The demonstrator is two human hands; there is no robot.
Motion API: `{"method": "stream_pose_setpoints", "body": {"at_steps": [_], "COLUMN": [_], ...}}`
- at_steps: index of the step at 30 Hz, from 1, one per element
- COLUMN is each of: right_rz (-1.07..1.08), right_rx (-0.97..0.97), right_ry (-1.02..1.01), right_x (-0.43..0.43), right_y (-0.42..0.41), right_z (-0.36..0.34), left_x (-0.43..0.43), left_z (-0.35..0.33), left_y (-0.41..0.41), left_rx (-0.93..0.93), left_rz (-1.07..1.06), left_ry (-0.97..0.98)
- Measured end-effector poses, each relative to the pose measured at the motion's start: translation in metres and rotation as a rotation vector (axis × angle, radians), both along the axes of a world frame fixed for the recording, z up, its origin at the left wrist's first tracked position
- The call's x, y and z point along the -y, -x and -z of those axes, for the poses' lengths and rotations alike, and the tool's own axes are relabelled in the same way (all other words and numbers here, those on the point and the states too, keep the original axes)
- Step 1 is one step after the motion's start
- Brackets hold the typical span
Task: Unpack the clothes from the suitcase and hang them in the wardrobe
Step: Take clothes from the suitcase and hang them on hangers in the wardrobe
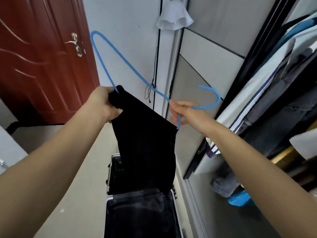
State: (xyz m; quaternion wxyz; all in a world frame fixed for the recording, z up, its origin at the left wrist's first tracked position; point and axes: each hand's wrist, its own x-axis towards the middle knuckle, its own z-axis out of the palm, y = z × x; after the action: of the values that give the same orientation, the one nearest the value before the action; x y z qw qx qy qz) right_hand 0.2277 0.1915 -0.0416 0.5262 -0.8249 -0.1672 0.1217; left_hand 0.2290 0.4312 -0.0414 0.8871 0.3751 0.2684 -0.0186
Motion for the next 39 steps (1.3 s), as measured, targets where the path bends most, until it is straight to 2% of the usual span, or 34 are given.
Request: {"method": "stream_pose_setpoints", "body": {"at_steps": [5,8,16,21,27,31,39], "right_rz": [0.064,0.022,-0.060,-0.118,-0.215,-0.194,-0.031], "right_rx": [0.063,-0.089,-0.118,-0.087,-0.052,-0.017,-0.040], "right_ry": [0.130,0.233,0.360,0.354,0.396,0.396,0.145], "right_x": [0.016,0.020,0.027,0.019,0.019,0.020,0.026], "right_y": [-0.015,-0.018,-0.010,0.001,-0.001,-0.004,-0.012], "right_z": [-0.023,0.006,0.006,0.012,0.020,0.024,0.029], "left_x": [0.012,0.005,-0.009,-0.020,-0.033,-0.040,-0.048], "left_z": [0.001,0.002,0.022,0.034,0.035,0.033,0.019], "left_y": [0.003,0.003,0.011,0.017,0.021,0.026,0.022], "left_rx": [0.091,0.020,-0.104,-0.157,-0.127,-0.121,-0.041], "left_rz": [0.052,0.033,0.212,0.267,0.343,0.302,0.167], "left_ry": [-0.002,0.051,-0.040,0.023,0.022,0.089,0.046]}}
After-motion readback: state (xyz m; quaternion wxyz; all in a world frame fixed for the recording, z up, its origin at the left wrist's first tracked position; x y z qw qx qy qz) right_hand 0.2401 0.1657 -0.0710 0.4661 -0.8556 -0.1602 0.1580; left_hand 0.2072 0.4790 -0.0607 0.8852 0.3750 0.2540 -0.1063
